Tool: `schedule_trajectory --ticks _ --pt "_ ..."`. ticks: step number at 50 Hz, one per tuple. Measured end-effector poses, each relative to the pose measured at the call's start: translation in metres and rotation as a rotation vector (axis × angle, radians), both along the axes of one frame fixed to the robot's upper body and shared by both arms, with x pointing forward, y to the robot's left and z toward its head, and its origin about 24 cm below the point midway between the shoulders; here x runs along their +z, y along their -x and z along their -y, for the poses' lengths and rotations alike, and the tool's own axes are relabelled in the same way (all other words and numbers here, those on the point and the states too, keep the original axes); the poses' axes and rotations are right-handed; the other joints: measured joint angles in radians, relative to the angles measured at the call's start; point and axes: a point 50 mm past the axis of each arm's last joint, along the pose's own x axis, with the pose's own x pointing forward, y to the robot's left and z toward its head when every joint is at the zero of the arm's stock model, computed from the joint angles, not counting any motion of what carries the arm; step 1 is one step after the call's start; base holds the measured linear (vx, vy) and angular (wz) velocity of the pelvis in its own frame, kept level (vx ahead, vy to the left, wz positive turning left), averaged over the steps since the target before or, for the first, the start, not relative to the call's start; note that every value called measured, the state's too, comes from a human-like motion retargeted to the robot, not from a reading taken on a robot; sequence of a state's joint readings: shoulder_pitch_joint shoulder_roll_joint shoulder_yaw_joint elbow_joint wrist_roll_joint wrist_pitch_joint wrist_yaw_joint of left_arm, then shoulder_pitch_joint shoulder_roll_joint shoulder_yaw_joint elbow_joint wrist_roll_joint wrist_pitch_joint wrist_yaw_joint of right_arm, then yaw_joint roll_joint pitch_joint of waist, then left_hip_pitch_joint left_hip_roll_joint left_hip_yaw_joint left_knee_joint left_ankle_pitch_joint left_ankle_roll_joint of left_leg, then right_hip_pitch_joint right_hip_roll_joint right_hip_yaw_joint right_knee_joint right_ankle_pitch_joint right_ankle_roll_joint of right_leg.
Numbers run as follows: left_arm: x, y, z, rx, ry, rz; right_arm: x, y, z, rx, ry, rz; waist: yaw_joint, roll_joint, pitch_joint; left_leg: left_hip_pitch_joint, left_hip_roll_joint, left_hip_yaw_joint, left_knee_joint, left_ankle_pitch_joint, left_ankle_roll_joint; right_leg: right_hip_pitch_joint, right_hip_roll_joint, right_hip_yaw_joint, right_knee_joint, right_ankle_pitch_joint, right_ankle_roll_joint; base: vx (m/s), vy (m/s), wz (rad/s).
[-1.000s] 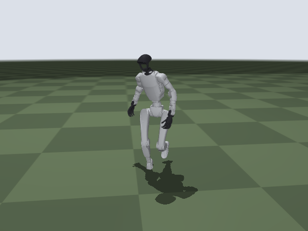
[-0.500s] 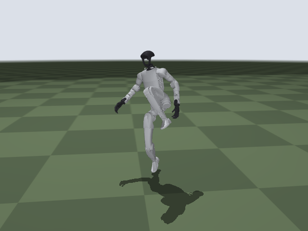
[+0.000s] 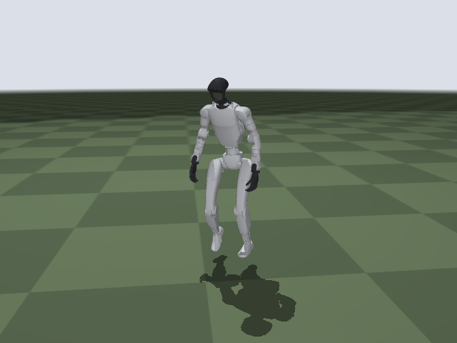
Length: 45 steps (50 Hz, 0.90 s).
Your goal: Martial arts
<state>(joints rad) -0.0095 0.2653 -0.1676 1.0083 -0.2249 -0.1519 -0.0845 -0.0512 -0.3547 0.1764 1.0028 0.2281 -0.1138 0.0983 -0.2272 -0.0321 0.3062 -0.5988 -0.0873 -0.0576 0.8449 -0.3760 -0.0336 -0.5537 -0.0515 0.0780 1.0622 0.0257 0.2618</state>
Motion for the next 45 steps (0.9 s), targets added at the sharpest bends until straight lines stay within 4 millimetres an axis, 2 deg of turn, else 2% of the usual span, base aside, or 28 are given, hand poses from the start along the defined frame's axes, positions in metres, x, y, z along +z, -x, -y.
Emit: schedule_trajectory --ticks 7,13,16,19,21,23,26,28,30,31,33,35,38,40,42,43,45 --pt "0.026 -0.031 -0.005 -0.089 -0.046 0.164 0.018 -0.017 -0.001 0.069 0.028 0.127 -0.008 0.030 0.004 0.009 -0.015 -0.018 0.134 -0.029 -0.014 -0.020 0.037 -0.001 0.042 0.002 0.000 0.18 0.11 0.09" --pt "0.054 -0.049 0.006 -0.141 -0.031 0.347 0.037 -0.030 -0.014 0.162 0.056 0.253 -0.015 0.041 -0.002 0.000 -0.058 -0.035 0.276 0.055 -0.069 -0.029 0.085 0.030 0.172 -0.015 -0.002 0.06 0.04 -0.08" --pt "0.066 -0.052 0.009 -0.191 -0.048 0.409 0.056 -0.046 -0.026 0.238 0.066 0.367 -0.020 0.042 -0.008 -0.018 -0.060 -0.029 0.359 0.041 -0.066 -0.063 0.118 0.048 0.329 -0.038 -0.015 -0.02 -0.06 -0.38" --pt "0.074 -0.054 0.005 -0.260 -0.111 0.423 0.086 -0.071 -0.042 0.344 0.095 0.515 -0.018 0.053 -0.008 -0.050 -0.018 -0.007 0.460 -0.050 -0.025 -0.122 0.120 0.057 0.553 -0.075 -0.048 -0.07 -0.14 -0.66" --pt "0.077 -0.055 -0.005 -0.297 -0.175 0.411 0.117 -0.091 -0.052 0.410 0.124 0.651 -0.010 0.077 -0.004 -0.076 0.046 0.014 0.515 -0.111 0.012 -0.171 0.093 0.063 0.695 -0.091 -0.087 -0.10 -0.22 -0.88" --pt "0.081 -0.053 -0.022 -0.288 -0.236 0.397 0.159 -0.107 -0.058 0.456 0.161 0.831 0.002 0.115 -0.006 -0.091 0.114 0.028 0.537 -0.139 0.040 -0.208 0.036 0.086 0.787 -0.103 -0.145 -0.10 -0.29 -0.93" --pt "0.095 -0.035 -0.063 -0.161 -0.326 0.404 0.244 -0.112 -0.059 0.441 0.225 1.200 0.001 0.178 -0.001 -0.086 0.192 0.041 0.509 -0.110 0.062 -0.223 -0.079 0.151 0.766 -0.109 -0.229 -0.06 -0.39 -0.66" --pt "0.108 -0.013 -0.095 -0.046 -0.402 0.410 0.301 -0.099 -0.061 0.402 0.244 1.476 -0.005 0.212 0.008 -0.075 0.214 0.030 0.489 -0.048 0.044 -0.205 -0.136 0.194 0.653 -0.108 -0.262 -0.03 -0.55 -0.42" --pt "0.121 0.014 -0.127 0.069 -0.498 0.397 0.350 -0.075 -0.069 0.376 0.222 1.748 -0.007 0.230 0.017 -0.068 0.236 0.019 0.503 0.003 0.031 -0.172 -0.160 0.229 0.486 -0.096 -0.262 -0.01 -0.67 -0.42" --pt "0.126 0.029 -0.140 0.127 -0.543 0.382 0.370 -0.063 -0.075 0.380 0.181 1.870 -0.002 0.229 0.022 -0.071 0.255 0.015 0.532 0.028 0.033 -0.153 -0.154 0.243 0.396 -0.086 -0.244 -0.02 -0.74 -0.53" --pt "0.134 0.057 -0.162 0.237 -0.618 0.348 0.400 -0.036 -0.089 0.419 0.059 2.081 0.017 0.219 0.030 -0.085 0.297 0.000 0.620 0.060 0.052 -0.118 -0.120 0.268 0.239 -0.071 -0.196 -0.04 -0.80 -0.79" --pt "0.136 0.077 -0.170 0.312 -0.651 0.315 0.419 -0.012 -0.104 0.513 -0.090 2.229 0.051 0.195 0.037 -0.103 0.344 -0.029 0.750 0.062 0.092 -0.093 -0.061 0.288 0.140 -0.085 -0.156 -0.06 -0.86 -1.09" --pt "0.124 0.087 -0.154 0.313 -0.613 0.282 0.430 0.006 -0.121 0.673 -0.227 2.305 0.109 0.150 0.053 -0.099 0.391 -0.096 0.962 0.017 0.148 -0.087 0.051 0.284 0.137 -0.274 -0.188 -0.09 -0.90 -1.27" --pt "0.113 0.078 -0.132 0.256 -0.558 0.291 0.429 0.003 -0.129 0.750 -0.260 2.257 0.132 0.128 0.073 -0.068 0.409 -0.122 1.063 -0.017 0.165 -0.106 0.128 0.252 0.179 -0.421 -0.244 -0.12 -0.89 -1.10" --pt "0.108 0.050 -0.102 0.148 -0.491 0.352 0.416 -0.016 -0.130 0.759 -0.240 2.104 0.134 0.124 0.092 0.001 0.418 -0.085 1.089 -0.051 0.172 -0.121 0.183 0.186 0.199 -0.469 -0.281 -0.16 -0.86 -0.53" --pt "0.109 0.032 -0.086 0.088 -0.459 0.402 0.402 -0.028 -0.127 0.740 -0.223 1.999 0.126 0.126 0.097 0.046 0.413 -0.043 1.079 -0.063 0.176 -0.119 0.201 0.147 0.191 -0.465 -0.289 -0.19 -0.82 0.09" --pt "0.125 -0.003 -0.058 -0.048 -0.409 0.542 0.363 -0.047 -0.113 0.668 -0.184 1.754 0.092 0.131 0.099 0.160 0.362 0.064 1.019 -0.070 0.179 -0.097 0.223 0.074 0.155 -0.424 -0.280 -0.23 -0.76 0.76"
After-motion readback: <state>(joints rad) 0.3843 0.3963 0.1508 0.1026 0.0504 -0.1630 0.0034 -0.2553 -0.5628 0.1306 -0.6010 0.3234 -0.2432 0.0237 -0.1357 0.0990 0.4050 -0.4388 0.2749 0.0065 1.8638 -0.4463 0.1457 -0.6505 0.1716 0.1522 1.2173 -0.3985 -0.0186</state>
